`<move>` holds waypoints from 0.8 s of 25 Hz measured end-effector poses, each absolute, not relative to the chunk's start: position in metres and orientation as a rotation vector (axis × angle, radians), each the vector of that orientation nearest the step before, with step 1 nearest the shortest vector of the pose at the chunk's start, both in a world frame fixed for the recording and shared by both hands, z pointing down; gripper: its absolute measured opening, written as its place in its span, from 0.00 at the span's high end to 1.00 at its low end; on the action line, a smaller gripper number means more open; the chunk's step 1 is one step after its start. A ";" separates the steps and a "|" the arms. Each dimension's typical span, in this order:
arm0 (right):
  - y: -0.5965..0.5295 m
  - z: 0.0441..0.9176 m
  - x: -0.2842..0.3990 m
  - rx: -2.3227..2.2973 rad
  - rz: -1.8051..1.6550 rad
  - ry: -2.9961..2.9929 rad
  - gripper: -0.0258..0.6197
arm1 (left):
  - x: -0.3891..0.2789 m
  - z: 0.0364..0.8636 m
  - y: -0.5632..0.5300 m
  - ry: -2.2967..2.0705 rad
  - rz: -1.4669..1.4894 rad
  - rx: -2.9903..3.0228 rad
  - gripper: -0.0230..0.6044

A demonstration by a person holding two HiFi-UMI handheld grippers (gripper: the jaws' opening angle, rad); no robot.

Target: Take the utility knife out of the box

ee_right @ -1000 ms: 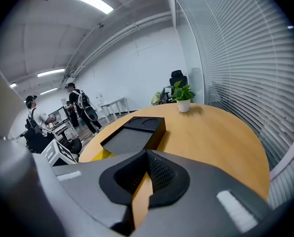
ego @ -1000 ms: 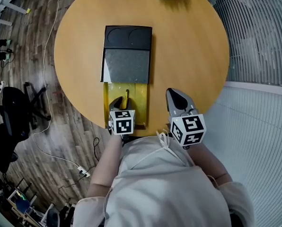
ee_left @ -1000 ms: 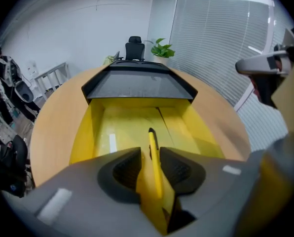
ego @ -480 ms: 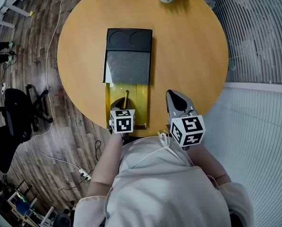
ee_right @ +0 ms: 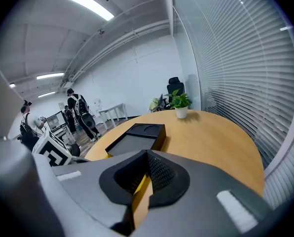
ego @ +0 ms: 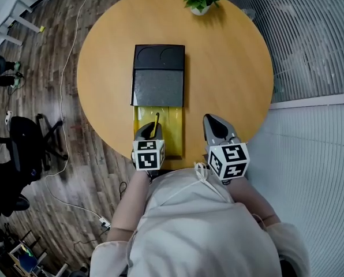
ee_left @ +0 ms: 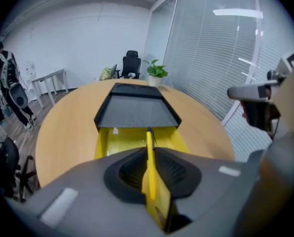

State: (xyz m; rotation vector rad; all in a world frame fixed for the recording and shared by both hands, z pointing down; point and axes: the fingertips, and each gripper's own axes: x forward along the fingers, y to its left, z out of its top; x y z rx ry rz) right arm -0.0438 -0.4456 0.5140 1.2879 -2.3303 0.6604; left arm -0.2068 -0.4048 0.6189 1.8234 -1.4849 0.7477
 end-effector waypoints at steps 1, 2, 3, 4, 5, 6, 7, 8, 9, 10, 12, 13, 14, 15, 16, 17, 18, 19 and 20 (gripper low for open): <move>-0.445 0.511 -0.045 1.294 0.654 -2.338 0.96 | -0.208 0.605 -0.408 -1.509 0.720 1.846 0.88; -0.446 0.507 -0.046 1.300 0.646 -2.346 0.96 | -0.210 0.590 -0.413 -1.537 0.689 1.869 0.88; -0.446 0.502 -0.048 1.307 0.637 -2.356 0.96 | -0.212 0.574 -0.418 -1.566 0.655 1.893 0.88; -0.447 0.497 -0.049 1.313 0.624 -2.368 0.96 | -0.215 0.558 -0.423 -1.594 0.622 1.916 0.88; -0.448 0.492 -0.051 1.317 0.610 -2.381 0.96 | -0.217 0.543 -0.428 -1.623 0.592 1.939 0.88; -0.449 0.486 -0.052 1.319 0.596 -2.395 0.96 | -0.219 0.528 -0.433 -1.650 0.566 1.962 0.88; -0.450 0.480 -0.054 1.319 0.584 -2.410 0.96 | -0.221 0.514 -0.438 -1.676 0.546 1.984 0.88; -0.450 0.474 -0.055 1.318 0.574 -2.426 0.96 | -0.221 0.501 -0.441 -1.698 0.528 2.005 0.88; -0.450 0.467 -0.057 1.316 0.564 -2.444 0.96 | -0.222 0.489 -0.443 -1.717 0.509 2.025 0.88; -0.450 0.460 -0.059 1.317 0.551 -2.461 0.96 | -0.221 0.476 -0.445 -1.733 0.487 2.046 0.88; -0.450 0.443 -0.061 1.329 0.508 -2.487 0.96 | -0.219 0.446 -0.448 -1.769 0.430 2.095 0.88; -0.451 0.434 -0.062 1.337 0.482 -2.498 0.96 | -0.218 0.429 -0.450 -1.790 0.394 2.123 0.88; -0.453 0.425 -0.062 1.346 0.456 -2.509 0.96 | -0.217 0.411 -0.452 -1.811 0.355 2.153 0.88; -0.455 0.417 -0.061 1.354 0.433 -2.521 0.96 | -0.216 0.393 -0.454 -1.830 0.316 2.181 0.88; -0.456 0.409 -0.061 1.362 0.414 -2.533 0.96 | -0.215 0.376 -0.455 -1.848 0.276 2.208 0.88; -0.457 0.400 -0.061 1.369 0.396 -2.545 0.96 | -0.215 0.360 -0.456 -1.862 0.237 2.232 0.88; -0.457 0.393 -0.061 1.375 0.380 -2.556 0.96 | -0.215 0.346 -0.455 -1.874 0.202 2.253 0.88; -0.457 0.386 -0.061 1.381 0.366 -2.566 0.96 | -0.215 0.335 -0.454 -1.882 0.175 2.271 0.88; -0.456 0.380 -0.060 1.386 0.354 -2.572 0.96 | -0.215 0.326 -0.452 -1.889 0.158 2.285 0.88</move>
